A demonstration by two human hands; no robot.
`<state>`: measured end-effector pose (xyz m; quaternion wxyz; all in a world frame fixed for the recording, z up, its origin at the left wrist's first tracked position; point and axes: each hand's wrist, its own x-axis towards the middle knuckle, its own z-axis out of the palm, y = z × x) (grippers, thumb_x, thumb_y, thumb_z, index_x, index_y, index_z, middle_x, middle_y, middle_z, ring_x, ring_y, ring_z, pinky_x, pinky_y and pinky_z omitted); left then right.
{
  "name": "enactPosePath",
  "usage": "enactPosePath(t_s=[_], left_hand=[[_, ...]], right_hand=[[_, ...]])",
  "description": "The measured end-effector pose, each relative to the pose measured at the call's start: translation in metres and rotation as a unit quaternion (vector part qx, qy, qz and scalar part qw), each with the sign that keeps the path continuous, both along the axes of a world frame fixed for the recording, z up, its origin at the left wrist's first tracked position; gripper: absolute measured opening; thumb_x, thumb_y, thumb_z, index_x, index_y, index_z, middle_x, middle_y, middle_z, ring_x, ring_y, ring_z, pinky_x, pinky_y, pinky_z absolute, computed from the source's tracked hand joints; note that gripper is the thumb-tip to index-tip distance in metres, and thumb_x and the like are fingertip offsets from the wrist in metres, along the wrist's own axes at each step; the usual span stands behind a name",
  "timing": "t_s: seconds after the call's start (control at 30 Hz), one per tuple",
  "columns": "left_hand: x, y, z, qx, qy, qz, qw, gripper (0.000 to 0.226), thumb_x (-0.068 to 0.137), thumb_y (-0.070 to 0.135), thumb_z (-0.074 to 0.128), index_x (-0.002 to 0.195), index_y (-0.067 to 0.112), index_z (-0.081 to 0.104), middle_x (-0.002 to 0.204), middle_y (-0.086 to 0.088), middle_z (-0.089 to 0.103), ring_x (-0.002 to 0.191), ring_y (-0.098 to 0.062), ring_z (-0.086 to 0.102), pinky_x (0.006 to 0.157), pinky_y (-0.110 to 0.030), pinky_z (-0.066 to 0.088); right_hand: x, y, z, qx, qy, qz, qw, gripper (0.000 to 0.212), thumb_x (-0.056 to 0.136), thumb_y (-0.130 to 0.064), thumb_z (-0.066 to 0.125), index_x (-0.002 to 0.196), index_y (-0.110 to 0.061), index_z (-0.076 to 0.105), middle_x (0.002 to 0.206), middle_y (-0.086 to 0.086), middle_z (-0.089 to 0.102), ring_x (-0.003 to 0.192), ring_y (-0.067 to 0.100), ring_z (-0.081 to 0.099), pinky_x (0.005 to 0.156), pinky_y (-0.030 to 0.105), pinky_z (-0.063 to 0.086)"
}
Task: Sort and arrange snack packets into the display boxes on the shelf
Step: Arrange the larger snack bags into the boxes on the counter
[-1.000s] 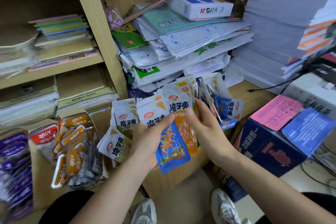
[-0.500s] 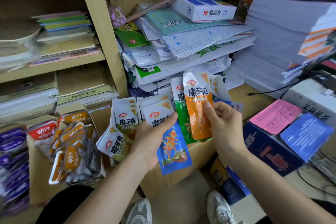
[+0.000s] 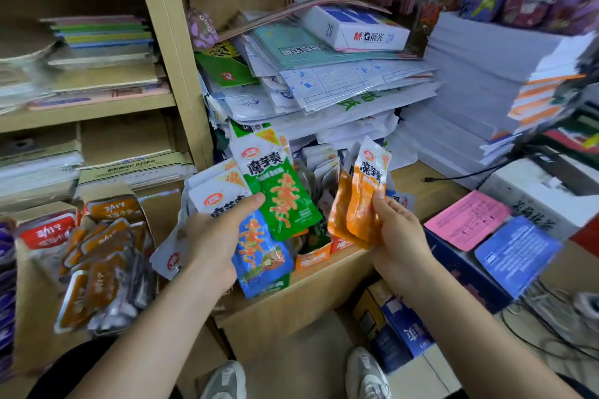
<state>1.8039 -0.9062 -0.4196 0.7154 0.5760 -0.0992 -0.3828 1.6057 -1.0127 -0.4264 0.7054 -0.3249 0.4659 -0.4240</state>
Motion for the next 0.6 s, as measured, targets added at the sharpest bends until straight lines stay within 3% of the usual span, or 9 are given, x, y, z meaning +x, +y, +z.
enactPosePath(t_s=[0.1,0.2,0.33,0.47,0.53,0.6], left_hand=[[0.009,-0.001,0.001,-0.009,-0.018,0.046,0.999,0.025,0.071,0.004,0.087,0.09,0.014,0.074,0.091,-0.008,0.079,0.083,-0.029,0.076,0.073,-0.048,0.062],[0.021,-0.001,0.0,0.004,-0.046,0.08,0.996,0.024,0.069,0.009,0.09,0.084,0.016,0.073,0.091,-0.007,0.079,0.082,-0.028,0.076,0.074,-0.048,0.062],[0.029,-0.001,0.0,0.0,-0.106,0.12,0.987,0.023,0.071,0.01,0.09,0.079,0.019,0.071,0.088,-0.003,0.078,0.078,-0.024,0.075,0.076,-0.047,0.062],[0.037,0.003,0.001,-0.007,-0.162,0.134,0.978,0.026,0.071,0.014,0.091,0.074,0.021,0.066,0.068,0.014,0.071,0.067,-0.009,0.069,0.068,-0.036,0.059],[0.041,0.005,0.001,-0.007,-0.175,0.133,0.976,0.027,0.074,0.015,0.089,0.073,0.021,0.064,0.058,0.022,0.065,0.054,0.002,0.058,0.062,-0.027,0.05],[0.043,0.007,0.001,-0.008,-0.179,0.132,0.975,0.028,0.074,0.016,0.089,0.072,0.021,0.061,0.056,0.022,0.061,0.053,0.002,0.055,0.062,-0.026,0.047]], right_hand=[[-0.004,-0.008,-0.004,0.033,-0.014,0.03,0.999,0.014,0.097,-0.032,0.061,0.105,-0.022,0.067,0.114,0.007,0.073,0.106,0.028,0.07,0.093,0.047,0.056],[-0.009,-0.013,-0.005,0.026,-0.035,0.046,0.998,0.022,0.095,-0.028,0.064,0.113,-0.016,0.066,0.112,0.009,0.075,0.101,0.026,0.073,0.079,0.04,0.059],[-0.015,-0.011,0.002,-0.071,-0.014,0.016,0.997,0.021,0.089,-0.009,0.071,0.109,-0.009,0.065,0.096,0.007,0.077,0.086,0.023,0.075,0.062,0.034,0.059],[-0.009,-0.011,0.005,-0.184,0.079,-0.038,0.979,0.031,0.082,0.001,0.077,0.11,-0.008,0.066,0.095,0.005,0.077,0.09,0.026,0.075,0.078,0.044,0.061],[-0.005,-0.008,0.008,-0.247,0.116,-0.027,0.962,0.036,0.083,0.001,0.076,0.115,-0.01,0.065,0.098,0.003,0.077,0.09,0.023,0.075,0.076,0.04,0.063],[-0.002,-0.006,0.009,-0.302,0.144,-0.008,0.942,0.034,0.085,-0.002,0.076,0.115,-0.012,0.063,0.099,0.001,0.077,0.089,0.02,0.075,0.073,0.037,0.063]])
